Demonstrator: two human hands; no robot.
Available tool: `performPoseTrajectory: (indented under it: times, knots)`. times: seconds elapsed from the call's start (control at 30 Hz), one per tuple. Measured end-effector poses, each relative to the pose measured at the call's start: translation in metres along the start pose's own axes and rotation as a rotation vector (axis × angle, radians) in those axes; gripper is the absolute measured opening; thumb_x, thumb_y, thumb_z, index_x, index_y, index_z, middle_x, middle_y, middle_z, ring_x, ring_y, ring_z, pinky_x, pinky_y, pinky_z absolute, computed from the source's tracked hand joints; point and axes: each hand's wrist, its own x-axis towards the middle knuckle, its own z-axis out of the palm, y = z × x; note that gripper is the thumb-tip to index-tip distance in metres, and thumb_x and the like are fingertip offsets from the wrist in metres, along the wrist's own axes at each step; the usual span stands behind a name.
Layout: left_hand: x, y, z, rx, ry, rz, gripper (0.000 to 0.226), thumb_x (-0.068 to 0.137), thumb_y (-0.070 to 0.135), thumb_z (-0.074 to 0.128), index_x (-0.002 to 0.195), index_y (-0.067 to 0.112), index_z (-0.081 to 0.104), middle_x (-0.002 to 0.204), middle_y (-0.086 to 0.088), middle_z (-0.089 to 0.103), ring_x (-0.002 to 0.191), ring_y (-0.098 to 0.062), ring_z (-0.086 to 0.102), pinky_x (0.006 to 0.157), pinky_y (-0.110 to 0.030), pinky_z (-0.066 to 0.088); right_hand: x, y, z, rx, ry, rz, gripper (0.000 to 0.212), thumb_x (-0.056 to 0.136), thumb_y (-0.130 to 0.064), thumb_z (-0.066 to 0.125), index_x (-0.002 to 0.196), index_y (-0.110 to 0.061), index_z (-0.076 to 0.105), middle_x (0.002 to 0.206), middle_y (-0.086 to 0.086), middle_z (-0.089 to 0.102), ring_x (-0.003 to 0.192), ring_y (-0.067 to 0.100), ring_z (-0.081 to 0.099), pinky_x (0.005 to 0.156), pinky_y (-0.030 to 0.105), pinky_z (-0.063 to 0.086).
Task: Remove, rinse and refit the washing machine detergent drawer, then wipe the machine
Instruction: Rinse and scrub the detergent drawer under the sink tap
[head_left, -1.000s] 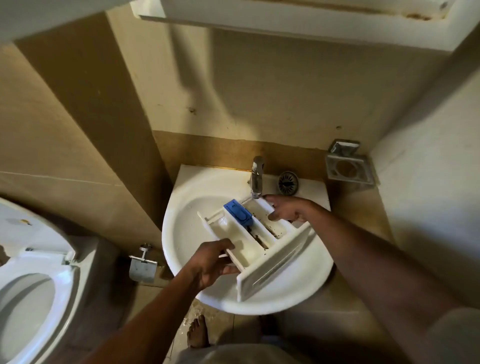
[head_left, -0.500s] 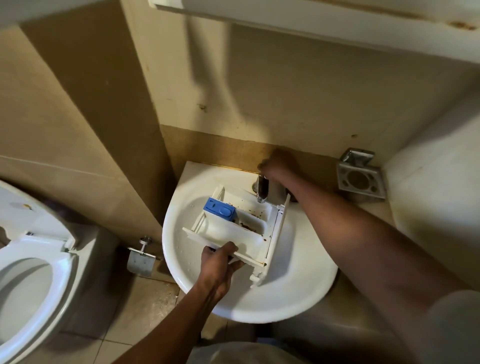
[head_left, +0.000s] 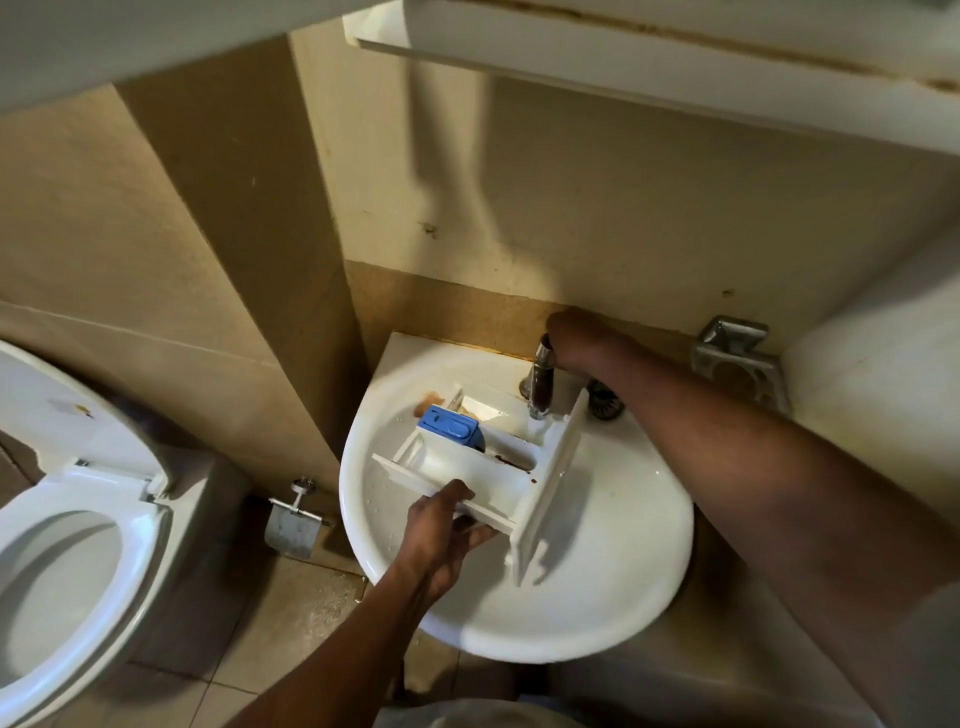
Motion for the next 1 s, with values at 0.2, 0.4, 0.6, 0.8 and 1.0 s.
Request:
performPoseTrajectory:
  times: [0.2,0.4,0.6,0.8,1.0]
  knots:
    - [-0.007,-0.031,0.008,0.056,-0.055,-0.094,0.033,0.088,-0.004,0.055,0.121,-0.001,0.054,0.112,-0.024,0.065,0.098,-0.041,0.068,0.078,-0.058,0.058,0.003,0.001,0.002,0.046,-0.006,0.017,0.026,0.089,-0.019,0.069,0.111,-0.005,0.064,0.112,0.013,0.066,0.101,0.028,0.064,0.072,0.026,0.039]
    - [-0.002,-0.026,-0.004,0.069,-0.022,0.03,0.03,0.089,-0.004,0.055,0.119,-0.004,0.054,0.104,-0.021,0.07,0.094,-0.039,0.07,0.079,-0.059,0.058,0.002,0.0,0.004,0.032,0.015,0.017,0.024,0.09,-0.016,0.069,0.11,-0.005,0.064,0.113,0.013,0.065,0.101,0.028,0.064,0.074,0.027,0.042]
    - [0.004,-0.015,-0.002,0.108,-0.006,0.144,0.041,0.083,-0.012,0.058,0.121,0.0,0.051,0.111,-0.021,0.069,0.1,-0.039,0.069,0.075,-0.056,0.059,0.005,-0.015,0.009,0.03,0.002,0.121,0.02,0.089,-0.007,0.066,0.108,-0.004,0.063,0.111,0.011,0.065,0.101,0.026,0.063,0.077,0.031,0.049]
    - [0.003,-0.025,0.01,0.08,-0.008,0.083,0.028,0.087,-0.006,0.06,0.113,0.001,0.054,0.105,-0.022,0.068,0.098,-0.039,0.068,0.078,-0.057,0.059,0.008,-0.012,0.013,0.05,0.003,0.123,0.02,0.092,-0.009,0.063,0.11,0.001,0.064,0.115,0.016,0.065,0.105,0.028,0.063,0.085,0.032,0.049]
    - [0.005,-0.023,0.012,0.079,0.005,0.108,0.033,0.086,-0.008,0.06,0.118,0.0,0.056,0.111,-0.027,0.067,0.102,-0.043,0.067,0.079,-0.061,0.057,0.014,0.018,0.026,0.279,0.037,0.086,0.015,0.092,-0.016,0.06,0.101,-0.007,0.069,0.102,0.009,0.067,0.098,0.026,0.064,0.075,0.028,0.044]
